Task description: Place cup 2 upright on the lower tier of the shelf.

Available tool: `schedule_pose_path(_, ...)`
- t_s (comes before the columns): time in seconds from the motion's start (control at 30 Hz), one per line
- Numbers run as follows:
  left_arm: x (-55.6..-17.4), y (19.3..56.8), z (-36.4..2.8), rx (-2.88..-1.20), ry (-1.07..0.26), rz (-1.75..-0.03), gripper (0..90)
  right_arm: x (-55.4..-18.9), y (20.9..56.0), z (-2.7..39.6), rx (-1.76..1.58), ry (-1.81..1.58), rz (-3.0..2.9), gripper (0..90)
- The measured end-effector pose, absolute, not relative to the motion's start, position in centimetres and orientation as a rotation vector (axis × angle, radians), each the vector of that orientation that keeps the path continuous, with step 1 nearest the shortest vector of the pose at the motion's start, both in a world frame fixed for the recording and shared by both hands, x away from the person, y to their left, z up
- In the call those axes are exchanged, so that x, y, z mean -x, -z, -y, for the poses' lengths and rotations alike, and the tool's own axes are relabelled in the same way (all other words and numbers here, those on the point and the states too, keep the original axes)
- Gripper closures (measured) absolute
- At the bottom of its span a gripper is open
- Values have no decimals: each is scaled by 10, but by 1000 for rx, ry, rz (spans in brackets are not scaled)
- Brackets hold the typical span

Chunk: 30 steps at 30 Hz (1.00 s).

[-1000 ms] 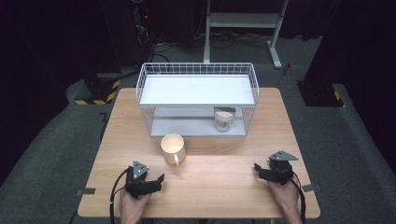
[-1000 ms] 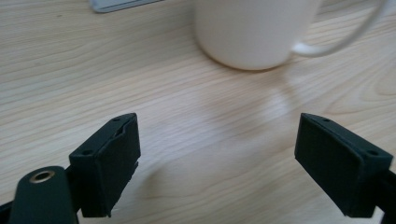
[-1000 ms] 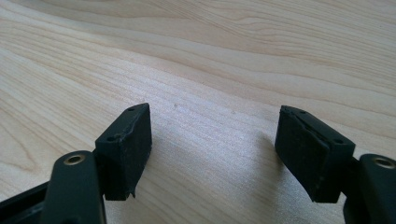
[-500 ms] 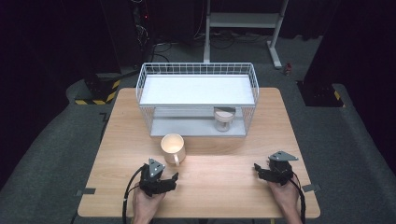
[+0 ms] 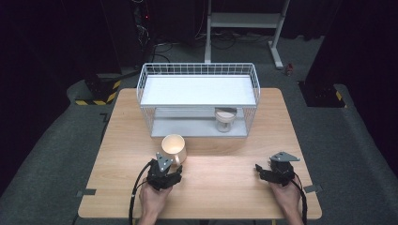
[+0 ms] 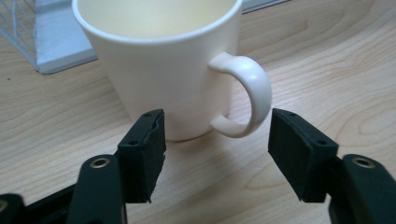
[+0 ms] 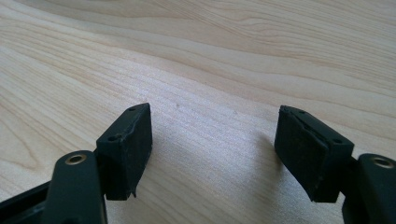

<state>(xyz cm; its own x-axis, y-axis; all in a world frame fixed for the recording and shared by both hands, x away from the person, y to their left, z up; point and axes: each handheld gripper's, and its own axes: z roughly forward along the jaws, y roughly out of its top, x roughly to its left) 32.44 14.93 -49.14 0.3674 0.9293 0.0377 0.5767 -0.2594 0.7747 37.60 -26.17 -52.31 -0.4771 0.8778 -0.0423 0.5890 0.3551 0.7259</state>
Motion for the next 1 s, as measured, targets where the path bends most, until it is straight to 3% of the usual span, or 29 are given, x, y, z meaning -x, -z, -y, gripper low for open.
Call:
schedule_pose_path(0.7,-321,489,-159,-1938,-658,-1313,630,-375,523,261,-1278,-912,-2197,282)
schedule_pose_path(1.0,-324,490,-164,-1920,-658,-1346,689,-375,523,261,-1274,-911,-2196,282)
